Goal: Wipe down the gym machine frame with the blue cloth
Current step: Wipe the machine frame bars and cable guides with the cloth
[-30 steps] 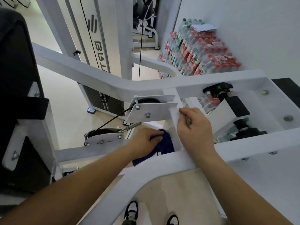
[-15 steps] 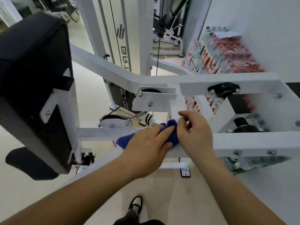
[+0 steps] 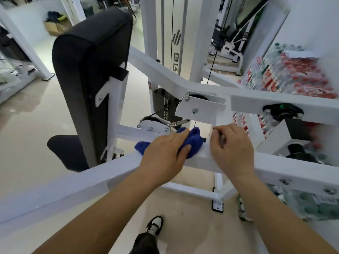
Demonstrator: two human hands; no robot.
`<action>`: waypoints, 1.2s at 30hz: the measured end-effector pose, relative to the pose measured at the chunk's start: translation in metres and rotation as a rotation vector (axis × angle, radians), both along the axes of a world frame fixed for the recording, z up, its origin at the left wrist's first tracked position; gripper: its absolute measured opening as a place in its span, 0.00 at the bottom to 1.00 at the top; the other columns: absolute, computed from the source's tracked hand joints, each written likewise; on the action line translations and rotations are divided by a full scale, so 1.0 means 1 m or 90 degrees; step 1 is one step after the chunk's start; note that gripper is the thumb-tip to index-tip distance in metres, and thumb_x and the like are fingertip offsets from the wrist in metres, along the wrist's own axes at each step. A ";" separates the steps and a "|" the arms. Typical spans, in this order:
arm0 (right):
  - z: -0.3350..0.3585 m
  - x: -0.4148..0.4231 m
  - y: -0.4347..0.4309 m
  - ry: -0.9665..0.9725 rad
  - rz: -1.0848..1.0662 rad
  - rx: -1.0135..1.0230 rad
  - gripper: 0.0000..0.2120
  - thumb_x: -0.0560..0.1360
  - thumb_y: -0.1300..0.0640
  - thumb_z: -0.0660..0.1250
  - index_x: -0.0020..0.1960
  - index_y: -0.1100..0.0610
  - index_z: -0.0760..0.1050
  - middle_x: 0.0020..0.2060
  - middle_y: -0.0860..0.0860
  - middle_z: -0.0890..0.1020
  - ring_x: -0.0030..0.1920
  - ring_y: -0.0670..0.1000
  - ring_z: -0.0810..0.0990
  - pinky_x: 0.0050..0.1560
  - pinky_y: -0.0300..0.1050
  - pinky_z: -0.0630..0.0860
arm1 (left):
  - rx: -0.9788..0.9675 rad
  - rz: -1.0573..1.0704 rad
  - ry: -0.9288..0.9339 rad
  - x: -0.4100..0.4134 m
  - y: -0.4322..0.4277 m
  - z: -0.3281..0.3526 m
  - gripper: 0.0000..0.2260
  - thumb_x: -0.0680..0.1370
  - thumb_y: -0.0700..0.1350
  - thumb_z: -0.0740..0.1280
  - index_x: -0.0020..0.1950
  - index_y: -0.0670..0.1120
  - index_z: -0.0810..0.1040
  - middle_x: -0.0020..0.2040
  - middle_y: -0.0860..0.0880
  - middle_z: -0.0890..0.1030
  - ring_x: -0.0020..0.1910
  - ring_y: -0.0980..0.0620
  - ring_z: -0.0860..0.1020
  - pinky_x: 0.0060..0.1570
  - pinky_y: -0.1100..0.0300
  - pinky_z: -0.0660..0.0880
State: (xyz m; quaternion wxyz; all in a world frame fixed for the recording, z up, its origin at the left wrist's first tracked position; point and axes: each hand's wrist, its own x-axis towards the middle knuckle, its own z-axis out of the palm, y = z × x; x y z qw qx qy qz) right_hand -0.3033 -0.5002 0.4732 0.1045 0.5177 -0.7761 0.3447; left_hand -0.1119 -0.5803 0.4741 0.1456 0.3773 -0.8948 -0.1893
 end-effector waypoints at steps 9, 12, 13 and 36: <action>-0.004 0.006 -0.007 0.133 -0.017 0.045 0.16 0.77 0.50 0.62 0.41 0.58 0.83 0.40 0.53 0.79 0.41 0.57 0.73 0.41 0.50 0.72 | -0.101 0.140 0.002 0.028 0.010 -0.010 0.18 0.85 0.55 0.54 0.71 0.52 0.75 0.62 0.54 0.81 0.55 0.49 0.79 0.59 0.50 0.73; -0.005 0.002 -0.001 0.125 -0.001 0.051 0.13 0.74 0.51 0.66 0.42 0.58 0.83 0.41 0.53 0.78 0.44 0.58 0.75 0.45 0.52 0.74 | -0.131 0.150 -0.014 0.011 0.014 -0.019 0.19 0.84 0.58 0.55 0.72 0.54 0.73 0.64 0.55 0.79 0.57 0.49 0.78 0.62 0.50 0.71; -0.005 0.000 0.003 0.130 0.017 0.059 0.11 0.75 0.52 0.68 0.44 0.59 0.84 0.43 0.53 0.78 0.45 0.58 0.75 0.46 0.52 0.75 | -0.138 0.136 -0.014 0.018 0.017 -0.018 0.19 0.84 0.58 0.56 0.73 0.55 0.72 0.66 0.55 0.78 0.59 0.51 0.77 0.64 0.51 0.70; 0.009 0.051 0.004 0.143 -0.064 0.188 0.13 0.77 0.57 0.58 0.55 0.61 0.77 0.48 0.59 0.81 0.50 0.64 0.78 0.64 0.64 0.72 | -0.209 0.137 -0.056 0.238 0.019 -0.036 0.19 0.83 0.54 0.62 0.74 0.53 0.71 0.70 0.50 0.76 0.64 0.48 0.76 0.68 0.47 0.71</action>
